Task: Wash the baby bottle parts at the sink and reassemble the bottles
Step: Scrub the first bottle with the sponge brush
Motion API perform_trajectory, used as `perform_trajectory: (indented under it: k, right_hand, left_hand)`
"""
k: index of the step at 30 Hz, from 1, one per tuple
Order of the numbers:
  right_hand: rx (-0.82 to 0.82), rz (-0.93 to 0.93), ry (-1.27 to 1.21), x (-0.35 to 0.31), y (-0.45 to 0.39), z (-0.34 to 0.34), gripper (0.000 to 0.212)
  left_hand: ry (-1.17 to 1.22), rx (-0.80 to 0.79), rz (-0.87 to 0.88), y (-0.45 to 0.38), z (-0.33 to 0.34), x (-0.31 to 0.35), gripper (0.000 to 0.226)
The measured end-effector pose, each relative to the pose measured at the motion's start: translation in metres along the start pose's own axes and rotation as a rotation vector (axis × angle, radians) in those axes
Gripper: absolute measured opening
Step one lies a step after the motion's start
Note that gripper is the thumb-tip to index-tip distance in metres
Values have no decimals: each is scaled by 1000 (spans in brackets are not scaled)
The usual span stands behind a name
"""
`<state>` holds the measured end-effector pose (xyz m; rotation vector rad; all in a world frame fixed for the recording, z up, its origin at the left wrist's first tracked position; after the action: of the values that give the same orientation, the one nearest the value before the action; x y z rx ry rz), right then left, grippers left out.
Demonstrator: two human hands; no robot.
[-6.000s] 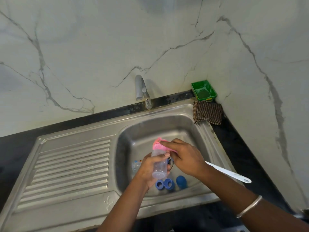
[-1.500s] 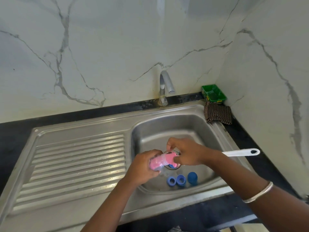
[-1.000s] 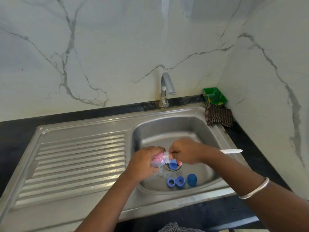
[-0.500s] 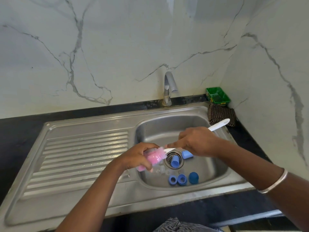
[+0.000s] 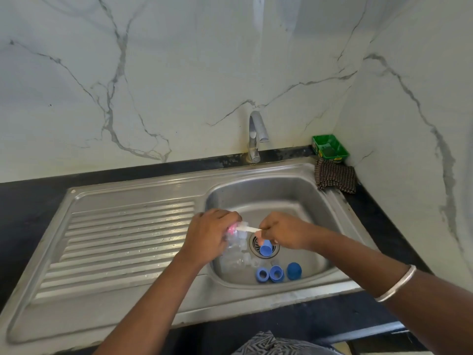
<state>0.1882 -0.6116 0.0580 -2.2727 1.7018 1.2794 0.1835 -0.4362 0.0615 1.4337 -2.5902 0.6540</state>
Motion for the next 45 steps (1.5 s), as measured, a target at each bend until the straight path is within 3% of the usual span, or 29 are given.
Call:
perform_trajectory:
  k: [3,7,10,12,15,17,22,27,32,36,40,45]
  right_hand:
    - [-192,224,-339,20,8,3,24]
    - [-289,259,-344,31,13,-1,25]
    - [-95,141,-132,23,6,-6,19]
    - [75,-6,168,8,2,-7,18]
    - [247,-106,658,-9,5,-3,29]
    - [332,-218,847,-17,9,-3,33]
    - [391,-388,950,-9,24,-18,43]
    - [585,-534,1013,-10,40,-32,50]
    - [389,-471,1008,-21,24,3,44]
    - [340,-246,794,-8,14,9,20]
    - [110,28,-157,19,12,10,18]
    - [-170,216,-326,29,23,13,25]
  left_hand:
    - [-102,43,23,3,-8,-9,46]
    - [-71,63,41,3,-12,-11,48]
    - [19,36,64,3,-5,-5,50]
    - [62,-90,31,0,6,1,54]
    - [125,-158,-64,0,17,-2,56]
    - [234,-159,-206,5,15,-13,61]
    - [436,-344,-464,14,10,-35,74]
    - [564,-448,-492,18,6,-40,63]
    - [507,-380,-443,12,22,-16,72]
    - [286,-170,-272,13,15,-10,64]
    - [90,33,-59,15,-7,-9,58]
    - [79,148,196,15,-11,11,45]
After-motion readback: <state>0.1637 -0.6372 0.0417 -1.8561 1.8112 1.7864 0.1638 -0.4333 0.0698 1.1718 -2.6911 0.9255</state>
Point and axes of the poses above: each hand's wrist, its own y-axis away from the middle knuckle, its own z-axis out of the palm, x = y × z, the point moved 6 cm from there along -y, towards the middle knuckle, and after that the axes turned 6 degrees about y, right-handed, at the moved point
